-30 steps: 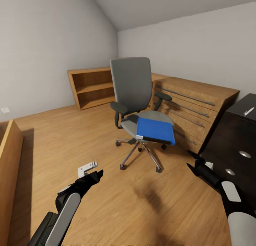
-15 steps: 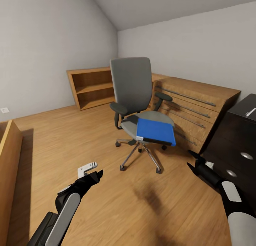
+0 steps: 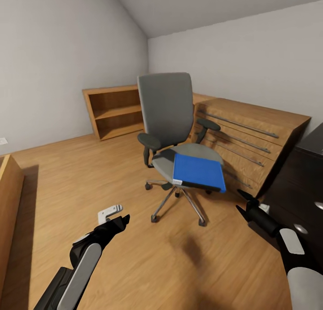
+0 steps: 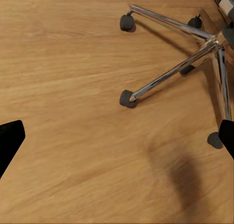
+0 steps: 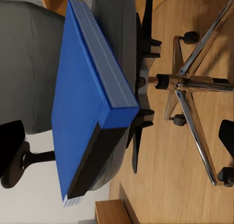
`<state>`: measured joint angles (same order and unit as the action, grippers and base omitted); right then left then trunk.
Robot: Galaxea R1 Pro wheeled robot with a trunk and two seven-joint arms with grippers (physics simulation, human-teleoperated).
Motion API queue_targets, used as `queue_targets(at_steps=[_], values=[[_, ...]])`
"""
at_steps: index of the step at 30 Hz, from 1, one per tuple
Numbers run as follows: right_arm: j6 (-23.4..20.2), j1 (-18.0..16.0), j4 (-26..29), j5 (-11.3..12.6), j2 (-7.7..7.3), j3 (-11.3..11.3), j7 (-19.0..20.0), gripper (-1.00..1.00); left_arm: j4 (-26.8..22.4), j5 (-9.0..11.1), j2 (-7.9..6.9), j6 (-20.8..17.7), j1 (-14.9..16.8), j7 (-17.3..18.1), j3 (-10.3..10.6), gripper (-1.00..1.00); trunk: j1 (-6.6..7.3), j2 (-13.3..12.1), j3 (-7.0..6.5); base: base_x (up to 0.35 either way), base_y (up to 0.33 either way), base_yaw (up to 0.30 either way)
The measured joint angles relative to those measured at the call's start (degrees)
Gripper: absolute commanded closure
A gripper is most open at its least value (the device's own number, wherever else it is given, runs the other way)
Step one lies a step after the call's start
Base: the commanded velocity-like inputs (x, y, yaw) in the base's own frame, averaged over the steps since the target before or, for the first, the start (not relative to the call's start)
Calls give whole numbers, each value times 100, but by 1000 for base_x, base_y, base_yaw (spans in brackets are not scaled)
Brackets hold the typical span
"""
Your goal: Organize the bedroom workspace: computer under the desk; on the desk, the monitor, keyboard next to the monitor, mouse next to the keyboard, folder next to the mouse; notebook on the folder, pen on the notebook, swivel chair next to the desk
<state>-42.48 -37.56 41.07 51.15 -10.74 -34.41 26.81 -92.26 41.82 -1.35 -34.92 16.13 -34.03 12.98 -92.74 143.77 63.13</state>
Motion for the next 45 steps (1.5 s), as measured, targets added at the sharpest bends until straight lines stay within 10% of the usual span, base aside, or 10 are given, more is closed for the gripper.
queue_targets(at_steps=[45], values=[[22, 0, -293, -38, 26, 41, -27, -100, 5, 33, 23, -8, 0, 9, -8, -100, -2, 0, 0, 87, 21, 0]])
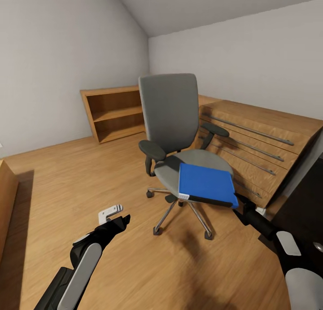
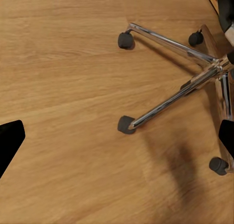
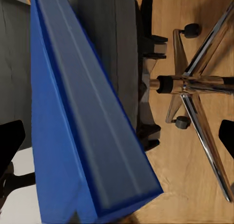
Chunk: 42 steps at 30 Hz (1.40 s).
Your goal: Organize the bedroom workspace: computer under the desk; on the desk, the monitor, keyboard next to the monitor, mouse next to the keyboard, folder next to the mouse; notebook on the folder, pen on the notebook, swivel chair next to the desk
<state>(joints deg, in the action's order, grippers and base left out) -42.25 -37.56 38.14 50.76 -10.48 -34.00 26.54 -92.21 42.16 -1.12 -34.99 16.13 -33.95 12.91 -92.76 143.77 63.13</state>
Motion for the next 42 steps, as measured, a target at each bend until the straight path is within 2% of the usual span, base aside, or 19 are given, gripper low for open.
queue_targets(at_steps=[33, 42], values=[[-3, 0, -51, 10, 9, 14, 8, -100, 6, -6, 3, 3, 0, -8, 12, -100, 0, 0, 0, 0, 0, 0], [-4, 0, -52, 14, 9, 14, 8, -100, 9, -2, 1, 2, 0, -9, 11, -100, 0, 0, 0, -67, 93, 0]])
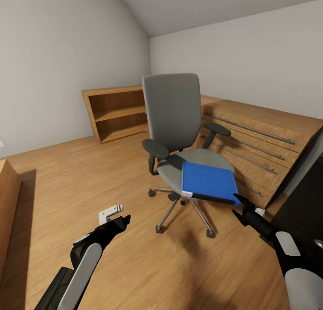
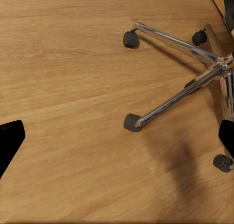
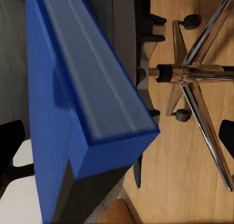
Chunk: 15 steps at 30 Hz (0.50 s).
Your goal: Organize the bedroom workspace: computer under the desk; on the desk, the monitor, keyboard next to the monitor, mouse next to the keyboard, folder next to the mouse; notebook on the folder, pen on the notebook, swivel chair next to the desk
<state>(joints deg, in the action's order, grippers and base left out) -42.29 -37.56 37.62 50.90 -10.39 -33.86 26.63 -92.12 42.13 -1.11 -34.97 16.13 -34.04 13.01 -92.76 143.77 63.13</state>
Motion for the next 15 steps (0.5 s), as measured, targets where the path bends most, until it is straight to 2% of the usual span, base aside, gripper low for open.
queue_targets(at_steps=[15], values=[[0, 0, 1, -1, 0, 6, 0, -100, 15, 2, 2, 1, 0, 0, 6, -100, 1, 0, 0, -9, 13, 0]])
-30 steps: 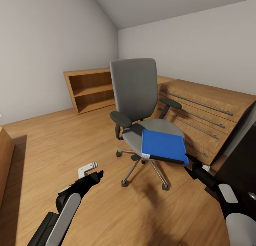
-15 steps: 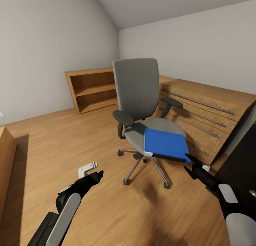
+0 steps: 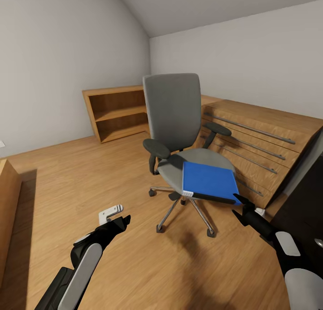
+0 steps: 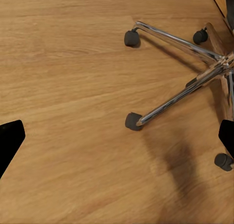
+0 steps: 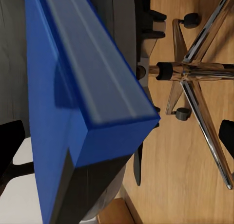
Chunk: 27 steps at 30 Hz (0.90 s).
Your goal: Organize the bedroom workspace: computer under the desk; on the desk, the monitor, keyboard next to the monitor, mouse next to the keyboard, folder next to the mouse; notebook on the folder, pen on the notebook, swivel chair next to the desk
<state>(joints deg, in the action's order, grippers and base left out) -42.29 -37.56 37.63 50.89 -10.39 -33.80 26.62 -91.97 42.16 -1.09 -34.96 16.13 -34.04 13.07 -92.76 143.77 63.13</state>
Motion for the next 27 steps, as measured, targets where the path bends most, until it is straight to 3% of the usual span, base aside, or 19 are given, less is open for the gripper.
queue_targets(at_steps=[27], values=[[-6, 0, 14, -2, 0, 73, 18, -100, 36, 0, 0, 0, 0, 0, 0, -100, 0, 0, 0, 0, 0, 0]])
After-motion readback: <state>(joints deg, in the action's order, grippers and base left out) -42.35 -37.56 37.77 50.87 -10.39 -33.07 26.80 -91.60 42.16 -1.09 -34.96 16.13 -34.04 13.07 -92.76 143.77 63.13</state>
